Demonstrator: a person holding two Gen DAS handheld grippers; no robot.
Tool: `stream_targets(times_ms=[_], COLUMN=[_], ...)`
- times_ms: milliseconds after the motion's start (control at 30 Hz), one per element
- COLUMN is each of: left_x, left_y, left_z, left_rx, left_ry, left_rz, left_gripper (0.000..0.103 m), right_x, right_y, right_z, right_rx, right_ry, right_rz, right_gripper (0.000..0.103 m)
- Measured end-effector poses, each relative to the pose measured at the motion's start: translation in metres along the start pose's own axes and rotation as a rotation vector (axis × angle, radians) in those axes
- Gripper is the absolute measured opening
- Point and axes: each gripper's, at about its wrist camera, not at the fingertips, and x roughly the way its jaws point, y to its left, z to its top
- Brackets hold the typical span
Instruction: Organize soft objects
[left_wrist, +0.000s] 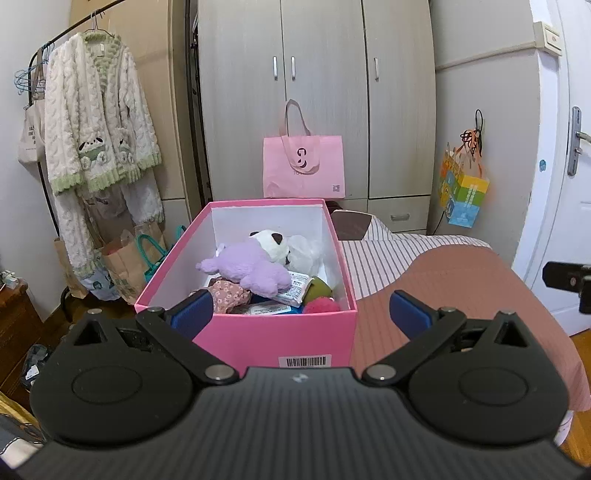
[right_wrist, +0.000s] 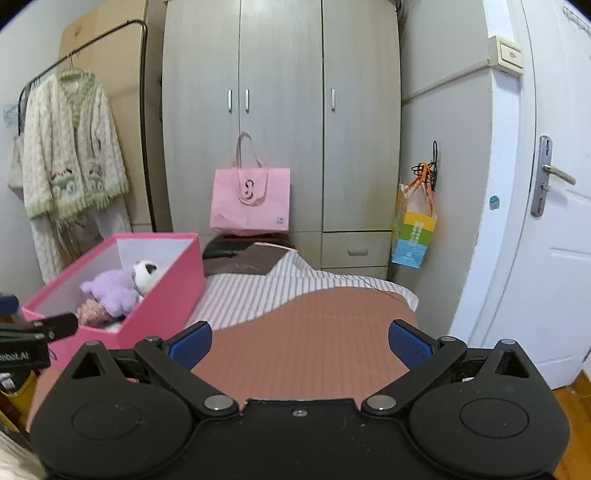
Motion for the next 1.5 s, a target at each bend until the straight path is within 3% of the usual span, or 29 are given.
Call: stream_targets(times_ms=[333, 700, 1200, 1500], left_x=[-0.005, -0.005, -0.007, -0.010], left_y=[-0.008, 0.004, -0.001, -0.005], left_z=[-0.006, -0.003, -0.010, -0.014], left_rx=[0.019, -0.058, -0.017, 0.005], left_ry=[0.012, 0.039, 0.047, 0.003], left_rz=[0.017, 0.016, 0.022, 0.076], left_gripper=[0.103, 0.103, 0.103, 0.103], right_x=[-0.009, -0.014, -0.017, -0.019], right_y=[0.002, 0.007, 0.011, 0.008], right_z=[-0.009, -0.013, -0.018, -0.020], right_rx=[0.008, -0.012, -0.029, -0.009], right_ry=[0.021, 0.013, 0.007, -0.001], right_rz=[-0.012, -0.011, -0.021, -0.030], right_gripper=[0.103, 0.103, 0.103, 0.103])
